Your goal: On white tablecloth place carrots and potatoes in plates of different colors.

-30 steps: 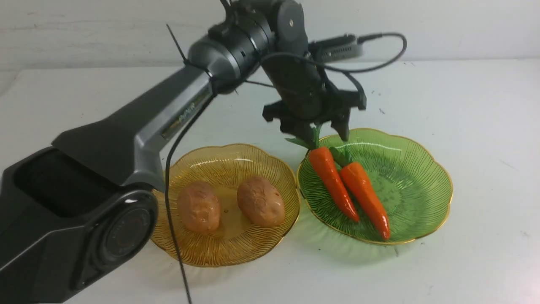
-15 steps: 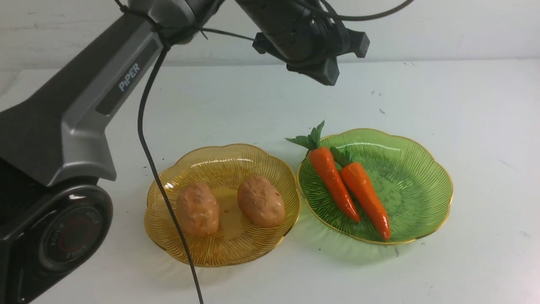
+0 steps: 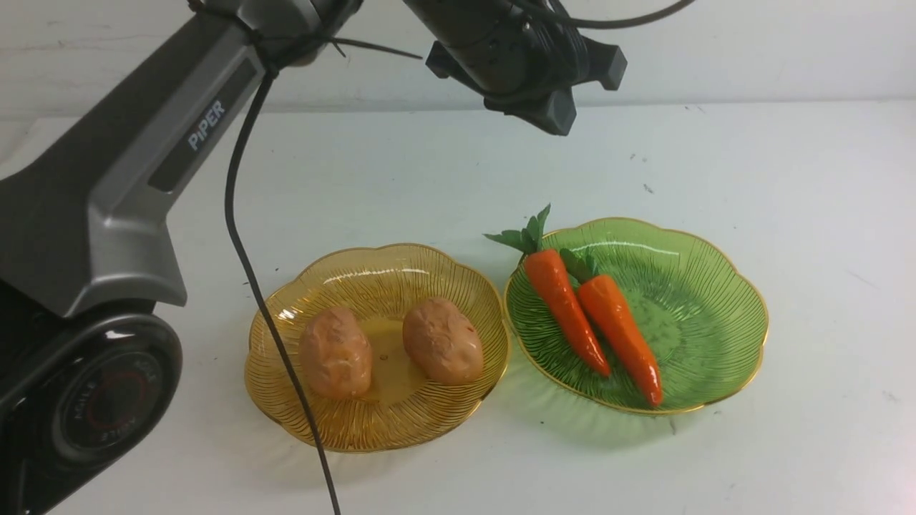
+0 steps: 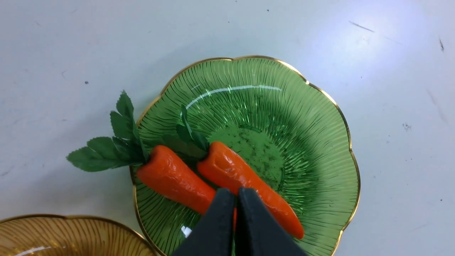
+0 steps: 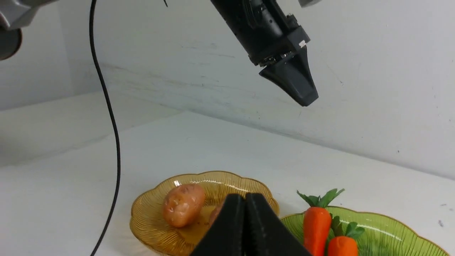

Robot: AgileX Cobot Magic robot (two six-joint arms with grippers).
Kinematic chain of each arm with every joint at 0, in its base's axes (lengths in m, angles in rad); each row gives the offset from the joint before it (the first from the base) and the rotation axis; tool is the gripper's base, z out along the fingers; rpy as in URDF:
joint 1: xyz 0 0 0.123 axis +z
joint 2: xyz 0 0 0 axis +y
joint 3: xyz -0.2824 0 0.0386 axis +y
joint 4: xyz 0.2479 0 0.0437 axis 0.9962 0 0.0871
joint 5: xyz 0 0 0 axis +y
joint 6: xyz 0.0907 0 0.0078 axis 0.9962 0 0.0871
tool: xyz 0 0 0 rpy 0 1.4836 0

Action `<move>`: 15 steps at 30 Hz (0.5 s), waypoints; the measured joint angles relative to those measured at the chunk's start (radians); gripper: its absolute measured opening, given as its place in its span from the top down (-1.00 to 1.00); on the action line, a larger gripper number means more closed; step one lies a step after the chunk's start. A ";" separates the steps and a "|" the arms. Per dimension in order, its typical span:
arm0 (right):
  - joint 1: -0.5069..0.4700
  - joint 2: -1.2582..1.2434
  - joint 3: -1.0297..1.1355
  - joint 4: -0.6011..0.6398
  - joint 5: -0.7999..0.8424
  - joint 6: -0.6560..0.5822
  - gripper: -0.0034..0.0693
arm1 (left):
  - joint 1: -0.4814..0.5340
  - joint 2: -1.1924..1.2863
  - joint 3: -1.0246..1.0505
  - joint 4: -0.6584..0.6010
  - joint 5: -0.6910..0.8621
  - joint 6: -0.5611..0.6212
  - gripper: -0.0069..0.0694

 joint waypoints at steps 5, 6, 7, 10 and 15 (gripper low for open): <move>0.000 0.000 0.000 0.020 0.003 -0.032 0.95 | 0.000 0.000 0.000 0.000 0.000 0.003 0.83; 0.000 0.000 0.000 0.020 0.003 -0.033 0.95 | 0.000 0.000 0.000 0.001 0.000 0.003 0.83; 0.000 0.000 0.000 0.020 0.004 -0.035 0.95 | 0.000 0.000 0.000 0.001 0.000 0.003 0.83; 0.000 0.000 0.000 0.020 0.008 -0.036 0.95 | 0.000 0.000 0.000 0.002 0.000 0.003 0.83; 0.000 0.000 0.000 0.020 0.011 -0.036 0.95 | 0.000 0.000 0.000 0.017 0.000 0.003 0.83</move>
